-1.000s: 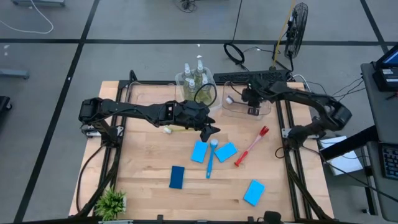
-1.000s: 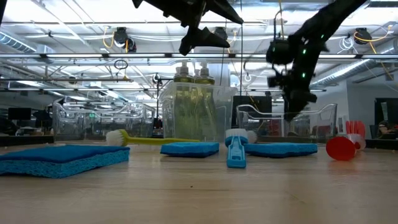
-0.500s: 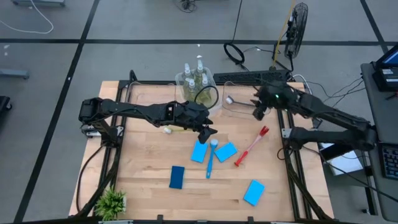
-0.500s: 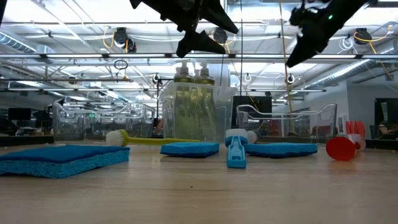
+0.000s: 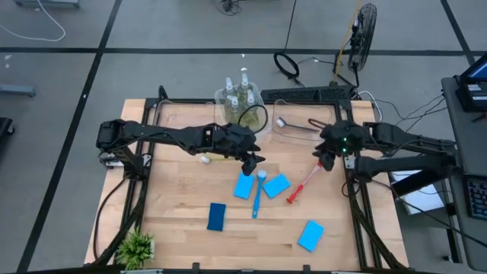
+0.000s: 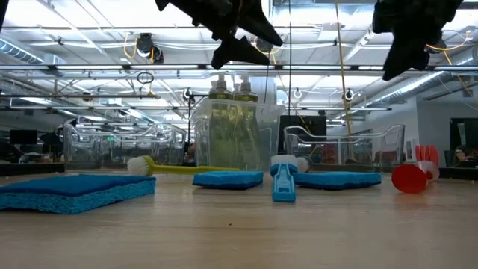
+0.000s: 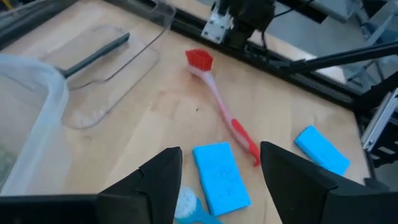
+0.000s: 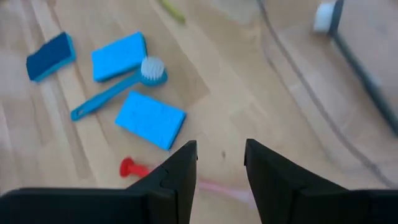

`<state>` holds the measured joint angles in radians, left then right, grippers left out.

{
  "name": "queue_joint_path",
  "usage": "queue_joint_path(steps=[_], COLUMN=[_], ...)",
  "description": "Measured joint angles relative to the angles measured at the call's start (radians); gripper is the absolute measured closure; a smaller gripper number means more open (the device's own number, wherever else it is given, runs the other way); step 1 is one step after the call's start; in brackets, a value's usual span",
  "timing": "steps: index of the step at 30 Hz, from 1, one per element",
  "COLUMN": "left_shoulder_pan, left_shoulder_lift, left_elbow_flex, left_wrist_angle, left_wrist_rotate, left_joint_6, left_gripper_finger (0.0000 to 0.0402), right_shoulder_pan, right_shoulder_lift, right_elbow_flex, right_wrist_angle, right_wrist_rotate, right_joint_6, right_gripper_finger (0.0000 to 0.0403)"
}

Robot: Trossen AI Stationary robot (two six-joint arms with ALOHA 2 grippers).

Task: Pick & Place Kitchen Sink Supplies
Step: Put the red dish brush into the right transparent bin

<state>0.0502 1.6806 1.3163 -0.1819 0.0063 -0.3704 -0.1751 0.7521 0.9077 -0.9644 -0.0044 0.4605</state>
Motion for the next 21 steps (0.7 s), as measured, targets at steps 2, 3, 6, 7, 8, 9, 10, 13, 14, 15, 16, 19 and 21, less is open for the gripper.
queue_joint_path(steps=[2, 3, 6, 7, 8, 9, 10, 13, 14, 15, 16, 19, 21], left_shoulder_pan=[0.001, 0.001, 0.001, 0.001, 0.001, 0.000, 0.001, -0.008, -0.014, -0.022, -0.031, -0.059, -0.075], left_shoulder_lift=[-0.010, -0.020, -0.065, -0.088, -0.108, -0.129, -0.157, -0.245, -0.279, -0.315, -0.347, -0.443, -0.498], left_elbow_flex=[0.000, -0.004, -0.026, -0.045, -0.063, -0.083, -0.110, -0.202, -0.235, -0.272, -0.310, -0.410, -0.466], left_wrist_angle=[-0.034, -0.053, -0.073, -0.094, -0.093, -0.074, -0.070, -0.065, -0.056, -0.067, -0.067, -0.020, 0.011], left_wrist_rotate=[-0.008, -0.010, -0.046, -0.059, -0.071, -0.082, -0.094, -0.139, -0.160, -0.182, -0.205, -0.269, -0.311], left_joint_6=[-0.001, 0.000, -0.004, -0.006, -0.012, -0.025, -0.038, -0.084, -0.103, -0.126, -0.146, -0.200, -0.231], left_gripper_finger=[0.0192, 0.0197, 0.0208, 0.0212, 0.0215, 0.0218, 0.0220, 0.0228, 0.0230, 0.0233, 0.0235, 0.0241, 0.0245], right_shoulder_pan=[0.021, 0.031, 0.053, 0.059, 0.065, 0.069, 0.072, 0.081, 0.082, 0.082, 0.082, 0.082, 0.084], right_shoulder_lift=[0.000, 0.000, 0.000, 0.000, -0.001, -0.002, -0.002, -0.003, -0.003, -0.004, -0.004, -0.003, -0.004], right_elbow_flex=[0.000, 0.000, 0.000, 0.000, -0.001, -0.006, -0.013, -0.039, -0.049, -0.061, -0.074, -0.110, -0.129], right_wrist_angle=[-0.027, -0.036, -0.045, -0.047, -0.044, -0.040, -0.042, -0.041, -0.042, -0.039, -0.031, -0.023, -0.009], right_wrist_rotate=[0.000, 0.000, 0.001, 0.000, 0.000, 0.000, 0.000, 0.000, 0.000, -0.001, -0.009, -0.052, -0.083], right_joint_6=[0.029, 0.040, 0.055, 0.055, 0.055, 0.055, 0.056, 0.093, 0.122, 0.156, 0.195, 0.297, 0.366], right_gripper_finger=[0.0277, 0.0277, 0.0277, 0.0277, 0.0277, 0.0277, 0.0277, 0.0277, 0.0277, 0.0277, 0.0277, 0.0277, 0.0277])
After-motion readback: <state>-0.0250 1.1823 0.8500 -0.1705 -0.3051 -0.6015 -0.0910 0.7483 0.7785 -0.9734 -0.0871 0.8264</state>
